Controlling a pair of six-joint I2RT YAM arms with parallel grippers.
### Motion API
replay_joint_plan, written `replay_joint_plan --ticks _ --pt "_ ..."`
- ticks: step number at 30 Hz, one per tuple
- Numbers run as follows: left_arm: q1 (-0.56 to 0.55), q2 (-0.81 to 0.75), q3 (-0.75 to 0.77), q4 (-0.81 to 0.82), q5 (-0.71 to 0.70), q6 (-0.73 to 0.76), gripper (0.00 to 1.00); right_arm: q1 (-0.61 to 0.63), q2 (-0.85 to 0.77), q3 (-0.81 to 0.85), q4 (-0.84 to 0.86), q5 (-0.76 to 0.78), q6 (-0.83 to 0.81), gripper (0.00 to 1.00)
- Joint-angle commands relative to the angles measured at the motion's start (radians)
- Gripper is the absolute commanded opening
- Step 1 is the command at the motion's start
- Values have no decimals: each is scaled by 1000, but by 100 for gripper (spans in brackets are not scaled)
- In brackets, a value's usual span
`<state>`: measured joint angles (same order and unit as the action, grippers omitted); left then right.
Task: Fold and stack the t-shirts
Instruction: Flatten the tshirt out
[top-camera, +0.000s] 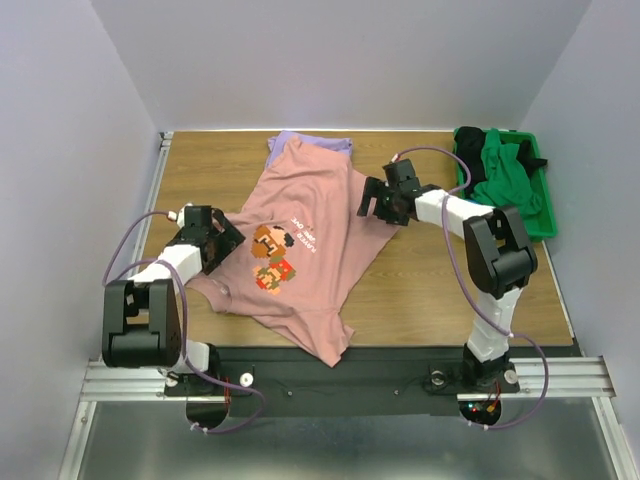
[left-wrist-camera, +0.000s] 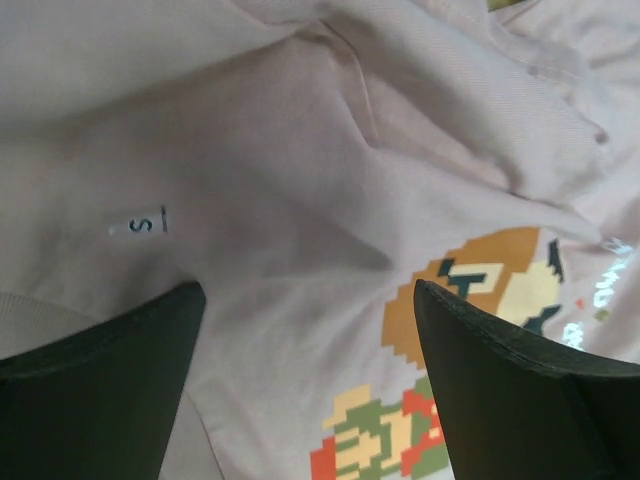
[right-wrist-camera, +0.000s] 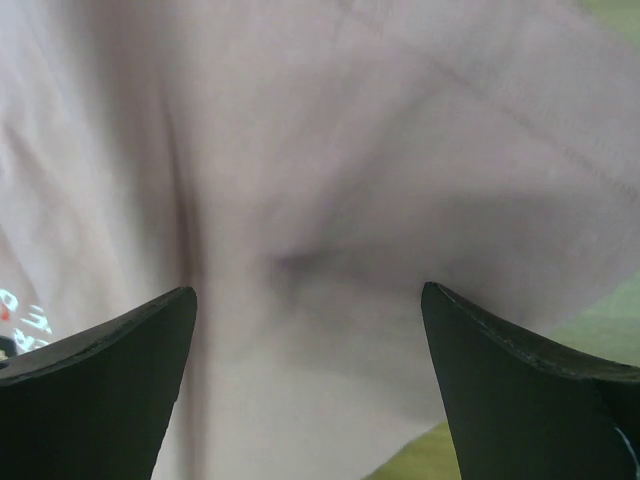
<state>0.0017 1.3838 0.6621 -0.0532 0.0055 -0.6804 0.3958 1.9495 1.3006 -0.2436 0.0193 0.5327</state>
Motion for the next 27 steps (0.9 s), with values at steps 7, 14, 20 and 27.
replay_joint_plan --ticks 7,14,20,27 --pt "-65 315 278 130 8 105 98 -138 -99 -246 -22 57 46 100" --pt "-114 578 596 72 44 136 96 -275 -282 -431 -23 120 61 100" --pt "-115 620 747 62 2 176 96 -275 -386 -465 -23 64 29 100" --pt "-109 658 927 -54 -98 217 98 -275 -515 -508 -8 -74 -57 100"
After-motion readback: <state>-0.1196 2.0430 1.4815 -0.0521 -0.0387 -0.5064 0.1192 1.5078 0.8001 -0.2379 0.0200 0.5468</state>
